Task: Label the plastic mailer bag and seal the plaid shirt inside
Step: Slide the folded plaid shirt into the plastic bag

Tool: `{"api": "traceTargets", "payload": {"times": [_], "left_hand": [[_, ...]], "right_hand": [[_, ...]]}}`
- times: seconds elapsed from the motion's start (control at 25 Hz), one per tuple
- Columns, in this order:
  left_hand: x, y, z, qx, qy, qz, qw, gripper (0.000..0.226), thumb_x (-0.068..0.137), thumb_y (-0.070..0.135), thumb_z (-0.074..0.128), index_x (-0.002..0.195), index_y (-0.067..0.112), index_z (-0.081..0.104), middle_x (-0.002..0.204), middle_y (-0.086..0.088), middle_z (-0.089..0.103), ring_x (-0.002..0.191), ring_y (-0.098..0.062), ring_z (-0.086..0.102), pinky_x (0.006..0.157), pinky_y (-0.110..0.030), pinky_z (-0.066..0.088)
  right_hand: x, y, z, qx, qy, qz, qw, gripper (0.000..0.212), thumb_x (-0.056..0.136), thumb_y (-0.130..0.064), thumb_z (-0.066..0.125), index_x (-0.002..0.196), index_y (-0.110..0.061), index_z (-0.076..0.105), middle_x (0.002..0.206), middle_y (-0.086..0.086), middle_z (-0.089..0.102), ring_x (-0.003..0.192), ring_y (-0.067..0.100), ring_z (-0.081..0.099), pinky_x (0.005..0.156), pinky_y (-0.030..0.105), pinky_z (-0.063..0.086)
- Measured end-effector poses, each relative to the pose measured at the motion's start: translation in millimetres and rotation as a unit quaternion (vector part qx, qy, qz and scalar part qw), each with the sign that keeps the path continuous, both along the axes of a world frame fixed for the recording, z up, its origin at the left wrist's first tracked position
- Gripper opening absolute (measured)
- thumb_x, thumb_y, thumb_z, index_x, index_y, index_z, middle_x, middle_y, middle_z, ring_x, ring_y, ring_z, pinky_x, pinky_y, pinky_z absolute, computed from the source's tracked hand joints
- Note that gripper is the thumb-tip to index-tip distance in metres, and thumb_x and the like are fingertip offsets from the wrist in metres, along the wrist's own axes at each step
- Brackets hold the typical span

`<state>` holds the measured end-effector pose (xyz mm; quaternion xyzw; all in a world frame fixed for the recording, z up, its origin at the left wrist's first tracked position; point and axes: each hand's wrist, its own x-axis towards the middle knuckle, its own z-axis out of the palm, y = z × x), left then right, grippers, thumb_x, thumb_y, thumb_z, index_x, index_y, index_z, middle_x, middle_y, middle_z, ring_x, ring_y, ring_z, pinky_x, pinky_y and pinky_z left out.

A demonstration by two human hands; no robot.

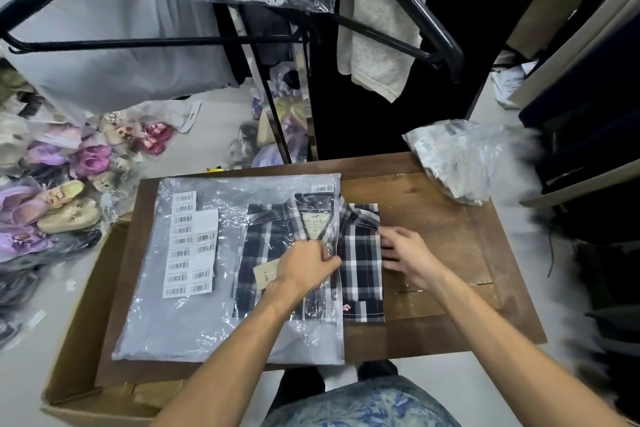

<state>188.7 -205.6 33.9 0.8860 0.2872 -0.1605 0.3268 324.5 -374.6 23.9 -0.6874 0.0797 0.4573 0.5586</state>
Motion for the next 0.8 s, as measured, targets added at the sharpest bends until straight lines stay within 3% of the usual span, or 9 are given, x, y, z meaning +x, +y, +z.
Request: {"api": "traceTargets", "payload": {"times": [0.16,0.28,0.44,0.52,0.64,0.8], "left_hand": [[1,-11,4,0.043,0.021,-0.104,0.993,0.024,0.099,0.026,0.043,0.089,0.014,0.061,0.066,0.001,0.060,0.052,-0.009,0.057,0.053,-0.026,0.056],[3,-16,9,0.059,-0.007,-0.112,0.992,0.017,0.096,0.027,0.043,0.086,0.016,0.052,0.082,-0.004,0.064,0.069,-0.021,0.061,0.063,-0.033,0.051],[-4,-9,6,0.104,-0.022,-0.133,0.985,0.022,0.097,0.033,0.041,0.087,0.018,0.055,0.093,-0.002,0.068,0.077,-0.022,0.063,0.071,-0.035,0.053],[-7,-5,3,0.103,-0.032,-0.134,0.985,0.026,0.100,0.035,0.039,0.092,0.019,0.059,0.096,0.000,0.070,0.080,-0.020,0.066,0.075,-0.036,0.056],[-11,-1,0,0.091,-0.048,-0.132,0.986,0.030,0.105,0.038,0.037,0.096,0.021,0.061,0.095,0.002,0.070,0.078,-0.015,0.067,0.073,-0.035,0.059],[-10,-6,1,0.083,-0.059,-0.129,0.986,0.029,0.105,0.036,0.038,0.098,0.018,0.058,0.097,-0.001,0.069,0.082,-0.019,0.067,0.076,-0.038,0.058]], "right_hand": [[-15,-5,-2,-0.021,-0.023,0.047,0.998,0.019,0.099,-0.014,0.063,0.118,-0.012,0.058,0.102,0.007,0.074,0.082,0.019,0.074,0.058,0.028,0.059],[-26,10,-4,-0.022,-0.051,0.046,0.997,0.021,0.097,-0.011,0.067,0.115,-0.010,0.056,0.095,0.008,0.068,0.073,0.014,0.068,0.051,0.024,0.057],[-35,34,-9,-0.029,-0.074,0.103,0.991,0.027,0.096,-0.014,0.067,0.121,-0.006,0.057,0.096,0.012,0.067,0.081,0.021,0.067,0.079,0.045,0.064],[-28,35,-2,-0.025,-0.055,0.087,0.994,0.032,0.101,-0.019,0.060,0.129,-0.004,0.059,0.103,0.012,0.071,0.086,0.023,0.071,0.082,0.041,0.063],[-13,17,8,0.016,0.052,0.059,0.997,0.043,0.104,-0.044,0.048,0.128,-0.011,0.062,0.116,0.015,0.074,0.101,0.029,0.075,0.089,0.042,0.061],[-9,6,10,0.117,0.186,0.085,0.972,0.071,0.098,-0.068,0.034,0.141,-0.013,0.051,0.140,0.017,0.062,0.123,0.035,0.064,0.105,0.053,0.051]]}}
